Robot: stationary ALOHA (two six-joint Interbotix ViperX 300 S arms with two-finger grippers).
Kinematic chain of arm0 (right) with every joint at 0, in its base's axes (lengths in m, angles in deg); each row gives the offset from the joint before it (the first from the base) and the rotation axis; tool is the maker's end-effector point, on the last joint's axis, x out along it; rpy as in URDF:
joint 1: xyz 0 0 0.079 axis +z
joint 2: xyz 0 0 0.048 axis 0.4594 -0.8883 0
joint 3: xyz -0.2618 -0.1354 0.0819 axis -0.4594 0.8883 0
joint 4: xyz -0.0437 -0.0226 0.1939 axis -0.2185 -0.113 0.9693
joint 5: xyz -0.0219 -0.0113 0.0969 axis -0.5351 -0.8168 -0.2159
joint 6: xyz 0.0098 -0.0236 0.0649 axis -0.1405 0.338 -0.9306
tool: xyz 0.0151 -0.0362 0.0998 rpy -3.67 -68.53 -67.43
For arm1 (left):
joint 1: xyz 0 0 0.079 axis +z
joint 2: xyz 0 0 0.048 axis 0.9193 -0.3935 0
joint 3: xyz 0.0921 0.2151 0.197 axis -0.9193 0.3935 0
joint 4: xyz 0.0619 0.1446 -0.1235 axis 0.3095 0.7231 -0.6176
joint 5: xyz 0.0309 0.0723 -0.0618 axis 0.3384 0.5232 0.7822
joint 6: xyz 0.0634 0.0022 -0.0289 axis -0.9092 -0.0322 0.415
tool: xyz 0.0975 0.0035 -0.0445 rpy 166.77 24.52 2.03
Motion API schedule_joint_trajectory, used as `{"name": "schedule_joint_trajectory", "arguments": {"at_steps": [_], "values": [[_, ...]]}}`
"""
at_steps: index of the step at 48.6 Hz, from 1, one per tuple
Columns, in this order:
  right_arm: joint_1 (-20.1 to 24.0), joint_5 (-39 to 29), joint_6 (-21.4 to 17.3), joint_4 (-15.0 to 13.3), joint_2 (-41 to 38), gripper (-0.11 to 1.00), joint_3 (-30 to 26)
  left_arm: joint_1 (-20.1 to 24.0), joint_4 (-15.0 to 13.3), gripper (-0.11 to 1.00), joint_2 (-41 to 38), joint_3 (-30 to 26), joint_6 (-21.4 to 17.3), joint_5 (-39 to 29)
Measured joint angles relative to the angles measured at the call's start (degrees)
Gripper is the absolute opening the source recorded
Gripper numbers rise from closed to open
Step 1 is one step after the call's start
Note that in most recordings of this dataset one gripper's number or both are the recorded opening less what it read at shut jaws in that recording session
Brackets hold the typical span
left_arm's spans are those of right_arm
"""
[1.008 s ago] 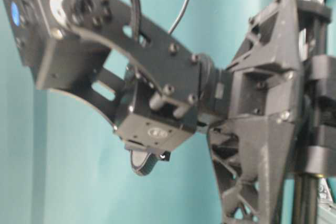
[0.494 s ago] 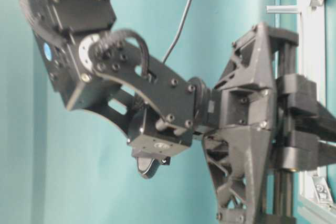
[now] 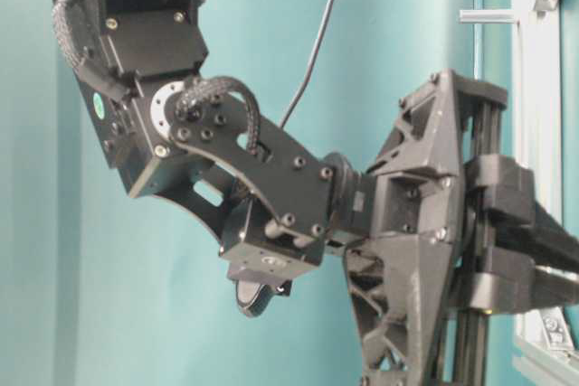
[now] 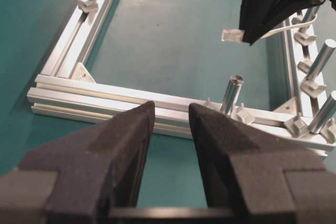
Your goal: Move the cable alternately left and right between 8 closely spaced pins so it hooks onto each one.
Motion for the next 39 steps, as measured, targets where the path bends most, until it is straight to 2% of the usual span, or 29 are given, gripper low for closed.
{"name": "schedule_joint_trajectory", "arguments": {"at_steps": [11,23,39], "values": [[-1.1,1.8,0.1,-0.4,-2.6,0.12,-3.3,0.0,0.0,0.38,0.0,0.0,0.1,0.1],[-1.3,2.3,2.0,-0.6,-6.2,0.12,-9.1,0.0,0.0,0.38,0.0,0.0,0.1,0.1],[-1.1,2.3,2.5,-0.4,-6.9,0.12,-10.7,0.0,0.0,0.38,0.0,0.0,0.0,0.1]]}}
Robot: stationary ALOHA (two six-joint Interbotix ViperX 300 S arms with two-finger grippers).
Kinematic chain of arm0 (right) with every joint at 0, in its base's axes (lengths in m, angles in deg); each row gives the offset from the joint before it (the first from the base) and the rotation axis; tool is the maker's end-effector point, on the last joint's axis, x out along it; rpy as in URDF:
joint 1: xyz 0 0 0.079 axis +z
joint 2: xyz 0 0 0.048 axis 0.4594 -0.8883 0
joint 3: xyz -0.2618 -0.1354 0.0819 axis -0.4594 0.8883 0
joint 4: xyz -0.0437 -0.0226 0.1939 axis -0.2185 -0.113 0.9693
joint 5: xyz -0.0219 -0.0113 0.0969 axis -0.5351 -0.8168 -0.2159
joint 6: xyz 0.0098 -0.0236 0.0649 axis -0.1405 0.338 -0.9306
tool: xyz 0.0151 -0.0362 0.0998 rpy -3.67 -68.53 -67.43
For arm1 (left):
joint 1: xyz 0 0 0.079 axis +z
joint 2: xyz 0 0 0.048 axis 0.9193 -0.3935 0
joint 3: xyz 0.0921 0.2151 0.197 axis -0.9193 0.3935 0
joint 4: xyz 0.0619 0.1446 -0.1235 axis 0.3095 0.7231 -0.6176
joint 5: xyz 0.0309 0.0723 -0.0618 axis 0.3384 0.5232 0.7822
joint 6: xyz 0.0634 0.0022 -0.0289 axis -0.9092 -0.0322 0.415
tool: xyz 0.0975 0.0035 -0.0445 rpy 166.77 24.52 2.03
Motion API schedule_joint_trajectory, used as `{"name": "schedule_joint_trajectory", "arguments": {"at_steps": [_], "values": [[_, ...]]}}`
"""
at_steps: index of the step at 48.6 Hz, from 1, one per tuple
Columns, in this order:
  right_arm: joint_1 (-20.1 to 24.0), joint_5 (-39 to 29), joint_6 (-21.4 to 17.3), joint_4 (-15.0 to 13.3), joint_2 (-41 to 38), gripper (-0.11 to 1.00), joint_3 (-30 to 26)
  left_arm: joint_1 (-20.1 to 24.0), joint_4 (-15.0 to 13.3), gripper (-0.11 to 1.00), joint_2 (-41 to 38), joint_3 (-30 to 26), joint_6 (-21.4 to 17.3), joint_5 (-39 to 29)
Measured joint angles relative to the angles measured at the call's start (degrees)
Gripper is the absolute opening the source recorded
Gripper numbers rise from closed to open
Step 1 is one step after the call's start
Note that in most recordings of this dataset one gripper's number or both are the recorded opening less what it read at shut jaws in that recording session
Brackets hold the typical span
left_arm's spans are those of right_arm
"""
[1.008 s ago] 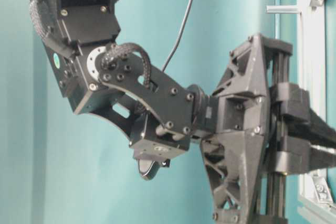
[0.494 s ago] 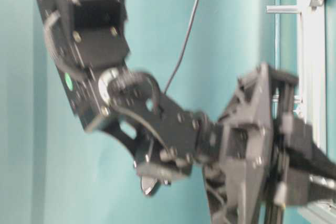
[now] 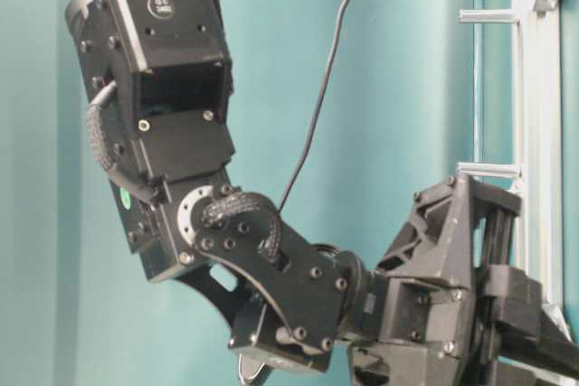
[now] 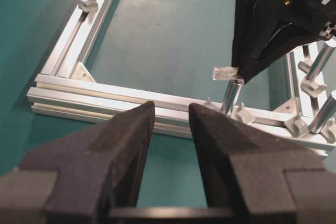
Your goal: Move the cable alternately left and right between 8 closely spaced pins so it hooks onto each one.
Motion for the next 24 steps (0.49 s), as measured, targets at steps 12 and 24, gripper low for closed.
{"name": "schedule_joint_trajectory", "arguments": {"at_steps": [12,24], "values": [[1.7,-0.1,-0.3,0.9,0.0,0.12,0.0,0.0,0.0,0.38,0.0,0.0,0.0,0.0],[4.0,-0.2,-0.5,1.7,0.0,0.12,-1.0,0.0,0.0,0.38,0.0,0.0,0.0,0.0]]}}
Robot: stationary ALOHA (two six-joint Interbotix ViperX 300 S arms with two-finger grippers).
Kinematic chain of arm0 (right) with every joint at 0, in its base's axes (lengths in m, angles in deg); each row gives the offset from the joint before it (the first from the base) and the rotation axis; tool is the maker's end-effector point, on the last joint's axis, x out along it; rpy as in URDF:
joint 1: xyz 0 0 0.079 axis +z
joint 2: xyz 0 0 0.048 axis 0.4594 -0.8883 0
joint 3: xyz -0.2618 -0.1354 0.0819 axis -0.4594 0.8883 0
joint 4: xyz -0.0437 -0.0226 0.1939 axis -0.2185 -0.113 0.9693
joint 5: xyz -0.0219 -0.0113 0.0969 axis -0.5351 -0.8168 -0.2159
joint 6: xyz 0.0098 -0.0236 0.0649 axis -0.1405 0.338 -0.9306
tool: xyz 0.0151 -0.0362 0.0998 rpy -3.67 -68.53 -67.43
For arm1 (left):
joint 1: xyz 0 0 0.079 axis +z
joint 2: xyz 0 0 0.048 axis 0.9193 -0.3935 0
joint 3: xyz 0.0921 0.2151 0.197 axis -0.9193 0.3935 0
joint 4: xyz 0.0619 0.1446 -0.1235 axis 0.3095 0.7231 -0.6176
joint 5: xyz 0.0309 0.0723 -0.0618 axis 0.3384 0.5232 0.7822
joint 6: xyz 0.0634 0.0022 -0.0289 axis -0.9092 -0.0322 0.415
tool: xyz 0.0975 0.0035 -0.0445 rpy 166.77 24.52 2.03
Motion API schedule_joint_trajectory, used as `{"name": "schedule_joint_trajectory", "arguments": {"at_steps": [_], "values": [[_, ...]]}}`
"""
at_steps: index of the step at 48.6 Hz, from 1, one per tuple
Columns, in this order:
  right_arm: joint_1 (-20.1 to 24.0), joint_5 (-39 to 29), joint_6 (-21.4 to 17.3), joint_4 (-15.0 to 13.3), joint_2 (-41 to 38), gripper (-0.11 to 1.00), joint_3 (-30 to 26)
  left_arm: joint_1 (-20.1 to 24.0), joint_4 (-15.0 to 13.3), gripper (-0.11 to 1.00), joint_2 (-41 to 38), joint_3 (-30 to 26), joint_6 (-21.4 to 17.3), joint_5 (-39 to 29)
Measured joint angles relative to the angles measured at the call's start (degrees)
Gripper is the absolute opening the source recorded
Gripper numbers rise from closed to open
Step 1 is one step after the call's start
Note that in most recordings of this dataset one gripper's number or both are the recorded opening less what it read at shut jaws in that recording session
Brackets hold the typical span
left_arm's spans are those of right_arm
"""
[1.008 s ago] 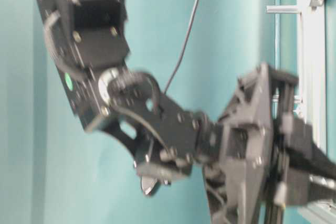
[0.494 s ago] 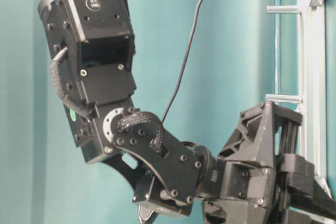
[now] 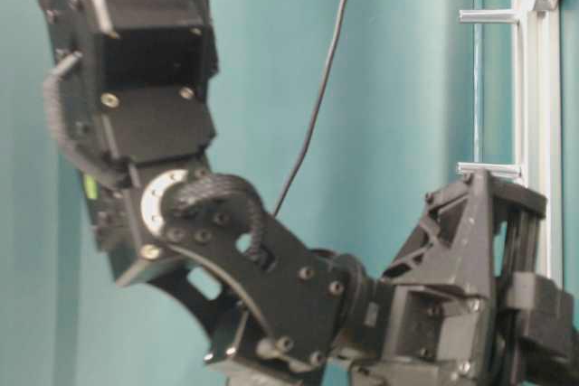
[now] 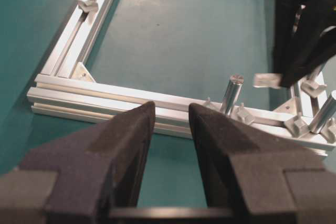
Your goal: Move the cable alternately left and right between 8 closely spaced pins so it hooks onto each one.
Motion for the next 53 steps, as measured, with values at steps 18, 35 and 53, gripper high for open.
{"name": "schedule_joint_trajectory", "arguments": {"at_steps": [18,35,53], "values": [[2.3,-0.6,0.0,1.1,0.0,0.12,-0.5,0.0,0.0,0.38,0.1,0.0,0.0,0.0],[3.1,-1.1,-0.1,1.3,-0.1,0.12,-0.7,0.0,-0.1,0.38,0.1,0.0,0.1,0.0],[3.2,-1.2,-0.1,1.2,0.0,0.12,-0.7,-0.1,0.0,0.38,0.1,0.0,0.1,0.0]]}}
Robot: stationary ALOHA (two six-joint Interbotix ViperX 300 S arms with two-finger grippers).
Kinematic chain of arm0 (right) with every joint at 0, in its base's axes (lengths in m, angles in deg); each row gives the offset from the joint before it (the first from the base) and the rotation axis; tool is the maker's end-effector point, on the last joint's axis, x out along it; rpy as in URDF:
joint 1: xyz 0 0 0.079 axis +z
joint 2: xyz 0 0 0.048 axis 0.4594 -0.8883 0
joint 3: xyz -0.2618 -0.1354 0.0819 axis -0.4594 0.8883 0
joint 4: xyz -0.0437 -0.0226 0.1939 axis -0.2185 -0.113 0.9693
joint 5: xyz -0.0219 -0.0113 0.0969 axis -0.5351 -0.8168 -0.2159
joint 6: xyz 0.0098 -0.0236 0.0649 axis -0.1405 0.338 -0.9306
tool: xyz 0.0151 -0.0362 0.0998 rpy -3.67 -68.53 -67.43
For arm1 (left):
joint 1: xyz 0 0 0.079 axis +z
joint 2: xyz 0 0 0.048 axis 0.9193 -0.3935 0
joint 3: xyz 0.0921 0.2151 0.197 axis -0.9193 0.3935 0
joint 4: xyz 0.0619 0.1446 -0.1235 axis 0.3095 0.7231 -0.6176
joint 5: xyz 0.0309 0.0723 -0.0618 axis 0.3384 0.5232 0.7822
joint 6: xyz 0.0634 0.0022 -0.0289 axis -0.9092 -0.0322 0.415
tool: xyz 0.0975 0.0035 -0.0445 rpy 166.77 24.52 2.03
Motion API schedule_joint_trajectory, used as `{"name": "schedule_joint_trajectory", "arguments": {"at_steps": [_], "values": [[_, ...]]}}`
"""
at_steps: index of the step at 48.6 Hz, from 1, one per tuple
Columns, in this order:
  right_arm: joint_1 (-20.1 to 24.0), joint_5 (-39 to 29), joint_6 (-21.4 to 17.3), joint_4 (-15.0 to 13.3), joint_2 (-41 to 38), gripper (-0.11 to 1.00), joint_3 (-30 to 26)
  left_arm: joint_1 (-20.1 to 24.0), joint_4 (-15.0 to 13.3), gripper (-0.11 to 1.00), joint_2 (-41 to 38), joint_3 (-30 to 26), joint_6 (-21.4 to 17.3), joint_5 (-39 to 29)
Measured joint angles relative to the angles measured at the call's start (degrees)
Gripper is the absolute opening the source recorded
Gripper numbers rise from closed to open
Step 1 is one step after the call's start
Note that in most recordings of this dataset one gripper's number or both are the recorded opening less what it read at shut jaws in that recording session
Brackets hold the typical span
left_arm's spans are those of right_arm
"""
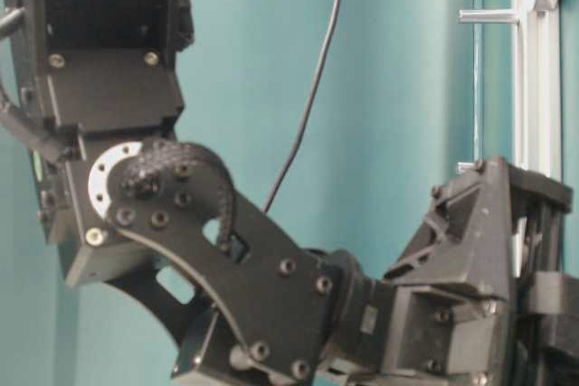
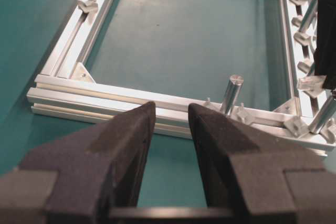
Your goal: Move the cable alternately left and right between 8 closely spaced pins so it hooks onto each one.
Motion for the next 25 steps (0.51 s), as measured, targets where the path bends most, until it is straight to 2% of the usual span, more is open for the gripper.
{"name": "schedule_joint_trajectory", "arguments": {"at_steps": [14,25], "values": [[0.1,0.1,0.0,0.1,0.0,0.12,-0.1,0.0,0.0,0.38,0.0,0.0,0.0,0.0],[2.1,-0.1,-1.2,0.0,0.0,0.12,-0.5,0.0,0.0,0.38,0.0,0.0,0.0,-0.1]]}}
